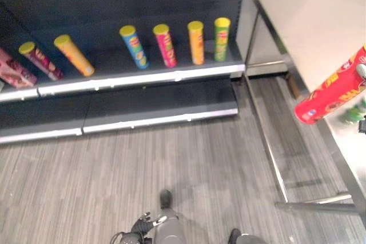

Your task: Put the goods on the table back onto the shelves and tidy them up.

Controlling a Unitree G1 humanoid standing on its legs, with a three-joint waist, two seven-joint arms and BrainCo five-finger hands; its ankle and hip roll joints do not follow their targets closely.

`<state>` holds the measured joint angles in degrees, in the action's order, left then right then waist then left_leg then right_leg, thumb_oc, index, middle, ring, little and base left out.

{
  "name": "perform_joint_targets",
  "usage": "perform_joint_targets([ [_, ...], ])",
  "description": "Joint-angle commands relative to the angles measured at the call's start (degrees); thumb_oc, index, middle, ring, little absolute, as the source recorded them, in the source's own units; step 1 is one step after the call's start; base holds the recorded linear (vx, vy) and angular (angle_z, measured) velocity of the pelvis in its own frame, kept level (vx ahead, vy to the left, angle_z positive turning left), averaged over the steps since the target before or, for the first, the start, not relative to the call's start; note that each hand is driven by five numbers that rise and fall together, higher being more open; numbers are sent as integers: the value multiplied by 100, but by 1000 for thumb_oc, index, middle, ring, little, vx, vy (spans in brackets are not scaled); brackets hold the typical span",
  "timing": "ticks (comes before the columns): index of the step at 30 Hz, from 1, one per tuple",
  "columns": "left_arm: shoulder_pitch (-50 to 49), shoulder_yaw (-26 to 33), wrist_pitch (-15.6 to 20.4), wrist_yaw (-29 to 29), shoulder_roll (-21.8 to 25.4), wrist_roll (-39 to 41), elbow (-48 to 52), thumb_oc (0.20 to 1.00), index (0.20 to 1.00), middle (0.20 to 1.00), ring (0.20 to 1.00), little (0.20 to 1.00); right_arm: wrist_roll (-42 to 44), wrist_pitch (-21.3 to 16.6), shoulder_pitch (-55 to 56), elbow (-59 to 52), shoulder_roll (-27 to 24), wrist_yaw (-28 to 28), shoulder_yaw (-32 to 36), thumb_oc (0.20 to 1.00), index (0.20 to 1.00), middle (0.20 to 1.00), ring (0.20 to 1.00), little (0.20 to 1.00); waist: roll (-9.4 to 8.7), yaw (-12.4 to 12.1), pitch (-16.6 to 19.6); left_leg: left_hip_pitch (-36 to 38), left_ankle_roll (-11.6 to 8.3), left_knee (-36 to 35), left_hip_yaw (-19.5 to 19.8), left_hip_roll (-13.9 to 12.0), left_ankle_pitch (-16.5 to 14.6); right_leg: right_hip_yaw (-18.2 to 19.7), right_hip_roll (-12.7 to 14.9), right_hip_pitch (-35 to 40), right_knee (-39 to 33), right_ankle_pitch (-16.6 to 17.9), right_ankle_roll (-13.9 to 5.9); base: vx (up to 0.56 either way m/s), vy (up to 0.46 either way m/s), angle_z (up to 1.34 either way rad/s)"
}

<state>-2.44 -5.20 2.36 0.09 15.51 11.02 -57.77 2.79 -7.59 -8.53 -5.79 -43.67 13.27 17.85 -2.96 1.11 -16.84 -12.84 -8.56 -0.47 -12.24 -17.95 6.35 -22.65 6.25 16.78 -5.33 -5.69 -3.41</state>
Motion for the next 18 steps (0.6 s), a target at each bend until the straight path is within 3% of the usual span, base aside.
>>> perform_joint_targets([
  [1, -12, -40, 95, 97, 166, -81, 4, 1000, 1000, 1000, 1000, 1000, -424, -71, 85, -301, -649, 105, 452, 200, 200, 200, 200, 200, 230, 44, 572, 551, -343, 125, -136, -23, 16, 97, 540, -169, 454, -695, -678, 228, 391, 32],
  [2, -1, -44, 96, 89, 197, -126, 5, 1000, 1000, 1000, 1000, 1000, -449, -46, 72, -335, -595, 88, 453, 200, 200, 200, 200, 200, 195, 21, 604, 527, -264, 228, -160, 86, -81, 50, 707, -173, 566, -618, -737, 228, 398, 28],
  [4, -1, -43, 95, 88, 206, -128, 5, 1000, 1000, 1000, 1000, 1000, -453, -39, 77, -345, -582, 85, 458, 200, 200, 200, 200, 200, 163, 24, 616, 506, -244, 260, -165, 123, -108, 45, 754, -188, 588, -626, -761, 127, 210, 24],
  [5, 36, -55, 82, 92, 277, -192, 27, 1000, 1000, 1000, 1000, 1000, -620, 14, -23, -298, -519, 97, 328, 200, 200, 200, 200, 200, 81, -38, 656, 604, 16, 386, -204, 434, -424, 36, 1183, -270, 1053, -448, -851, 253, 440, 39],
  [6, 61, -67, 84, 99, 328, -209, 46, 1000, 1000, 1000, 1000, 1000, -677, 41, -52, -270, -514, 106, 287, 200, 200, 200, 200, 200, 42, -64, 681, 694, 172, 400, -245, 652, -576, 30, 1440, -359, 1389, -224, -883, 315, 591, 37],
  [8, 78, -91, 69, 120, 386, -242, 83, 1000, 1000, 1000, 1000, 1000, -722, 71, -181, -286, -482, 83, 151, 200, 200, 200, 200, 200, 23, -58, 639, 933, 452, 328, -283, 1056, -788, 182, 1874, -742, 2332, 413, -751, 208, 470, 49],
  [9, 89, -108, 55, 129, 420, -255, 113, 1000, 1000, 1000, 1000, 1000, -727, 79, -207, -305, -463, 77, 104, 200, 200, 200, 200, 200, 31, -38, 600, 1004, 559, 298, -248, 1209, -854, 314, 1957, -916, 2716, 653, -687, 292, 503, 53],
  [10, 139, -196, 18, 118, 473, -377, 121, 1000, 1000, 1000, 1000, 1000, -770, 89, -142, -324, -425, 53, 97, 200, 200, 200, 200, 200, 133, 150, 484, 1231, 687, 118, -14, 1383, -932, 958, 1578, -1445, 3326, 547, -552, 208, 329, 58],
  [11, 144, -198, 18, 118, 468, -378, 121, 1000, 1000, 1000, 1000, 1000, -771, 91, -139, -330, -428, 51, 104, 200, 200, 200, 200, 200, 149, 133, 500, 1207, 685, 106, -28, 1364, -909, 978, 1562, -1500, 3352, 549, -533, 319, 338, 78],
  [12, 189, -191, 23, 99, 461, -382, 104, 1000, 1000, 1000, 1000, 1000, -776, 84, -19, -392, -437, 9, 168, 200, 200, 200, 200, 200, 238, 275, 393, 1436, 701, -63, 85, 1477, -953, 1188, 1231, -1858, 3280, 155, -515, 215, 169, 112],
  [14, 264, -235, 29, 68, 468, -410, 98, 1000, 1000, 1000, 1000, 1000, -715, 41, -46, -488, -380, -49, 174, 200, 200, 200, 200, 200, 322, 364, 290, 1566, 682, -171, 193, 1499, -974, 968, 993, -2155, 2889, -59, -451, 281, 140, 84],
  [15, 356, -291, 31, 25, 458, -476, 62, 1000, 1000, 1000, 1000, 1000, -699, -16, -98, -574, -331, -87, 104, 200, 200, 200, 200, 200, 321, 490, 193, 1798, 672, -249, 280, 1591, -1089, 837, 679, -2444, 2346, -115, -499, 216, 52, 46],
  [16, 362, -287, 33, 25, 458, -478, 60, 1000, 1000, 1000, 1000, 1000, -700, -15, -104, -575, -329, -88, 104, 200, 200, 200, 200, 200, 330, 498, 191, 1784, 673, -248, 287, 1580, -1073, 821, 664, -2430, 2297, -74, -492, 254, 33, 43],
  [18, 414, -306, 14, 1, 417, -593, -8, 1000, 1000, 1000, 1000, 1000, -709, -58, -99, -615, -260, -124, 21, 200, 200, 200, 200, 200, 271, 599, 169, 1982, 666, -255, 342, 1703, -1215, 682, 362, -2621, 1613, 118, -573, 248, 11, 59],
])
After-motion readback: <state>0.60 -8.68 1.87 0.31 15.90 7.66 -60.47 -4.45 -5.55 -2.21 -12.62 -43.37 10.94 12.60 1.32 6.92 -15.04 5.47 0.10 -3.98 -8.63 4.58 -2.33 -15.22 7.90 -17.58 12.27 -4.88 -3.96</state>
